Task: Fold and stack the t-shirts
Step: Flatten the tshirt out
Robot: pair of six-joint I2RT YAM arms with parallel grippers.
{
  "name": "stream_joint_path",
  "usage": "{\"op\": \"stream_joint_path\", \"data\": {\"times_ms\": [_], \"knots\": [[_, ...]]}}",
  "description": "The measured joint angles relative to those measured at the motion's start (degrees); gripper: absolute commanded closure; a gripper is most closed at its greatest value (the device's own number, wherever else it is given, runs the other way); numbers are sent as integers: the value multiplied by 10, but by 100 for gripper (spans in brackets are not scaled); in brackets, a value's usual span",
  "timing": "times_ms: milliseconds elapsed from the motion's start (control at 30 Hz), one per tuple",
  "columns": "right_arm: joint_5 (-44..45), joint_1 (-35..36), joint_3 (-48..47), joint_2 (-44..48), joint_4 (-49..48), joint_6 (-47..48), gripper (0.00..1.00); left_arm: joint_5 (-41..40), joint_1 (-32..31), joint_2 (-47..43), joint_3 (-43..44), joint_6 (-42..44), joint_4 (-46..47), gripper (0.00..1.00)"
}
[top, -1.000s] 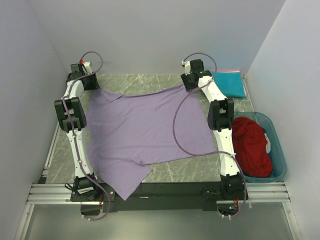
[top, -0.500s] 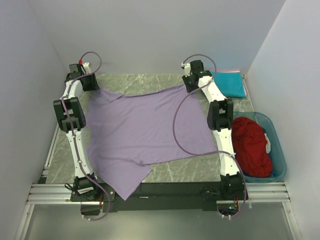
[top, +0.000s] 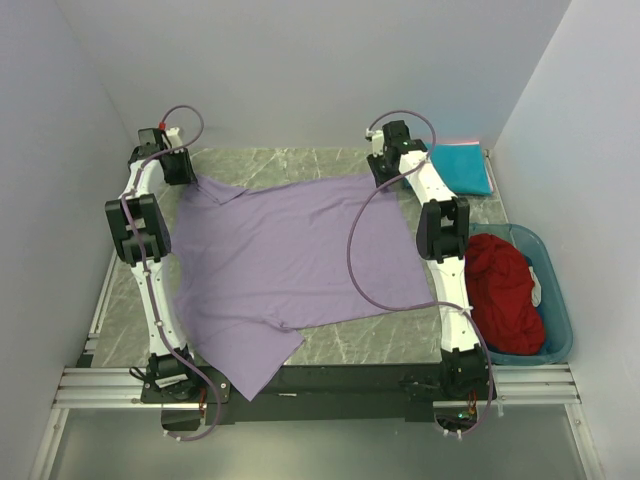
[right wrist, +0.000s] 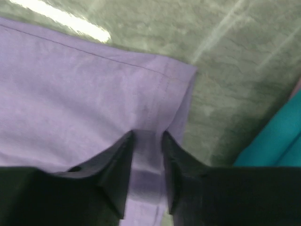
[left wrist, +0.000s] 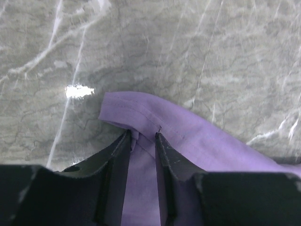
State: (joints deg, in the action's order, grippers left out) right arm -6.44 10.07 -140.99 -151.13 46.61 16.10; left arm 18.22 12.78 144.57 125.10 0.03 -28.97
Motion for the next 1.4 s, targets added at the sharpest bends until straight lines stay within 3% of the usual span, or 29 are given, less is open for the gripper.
{"op": "stream_joint_path", "data": {"times_ms": [67, 267, 833, 1000, 1167, 1400], "knots": [[10, 1, 0, 2, 8, -3, 43, 0, 0, -3, -3, 6, -7, 67], [73, 16, 0, 7, 25, 16, 27, 0, 0, -10, -7, 20, -26, 66], [207, 85, 27, 24, 34, 109, 24, -1, 0, -29, -30, 51, -45, 66], [270, 106, 79, 42, -10, 148, 25, -1, 0, -31, -34, 54, -49, 66], [244, 102, 82, 50, 1, 148, 25, -1, 0, -34, -40, 53, -47, 66], [168, 90, 72, 56, 87, 137, 26, 0, 0, -35, -40, 53, -47, 66]]}}
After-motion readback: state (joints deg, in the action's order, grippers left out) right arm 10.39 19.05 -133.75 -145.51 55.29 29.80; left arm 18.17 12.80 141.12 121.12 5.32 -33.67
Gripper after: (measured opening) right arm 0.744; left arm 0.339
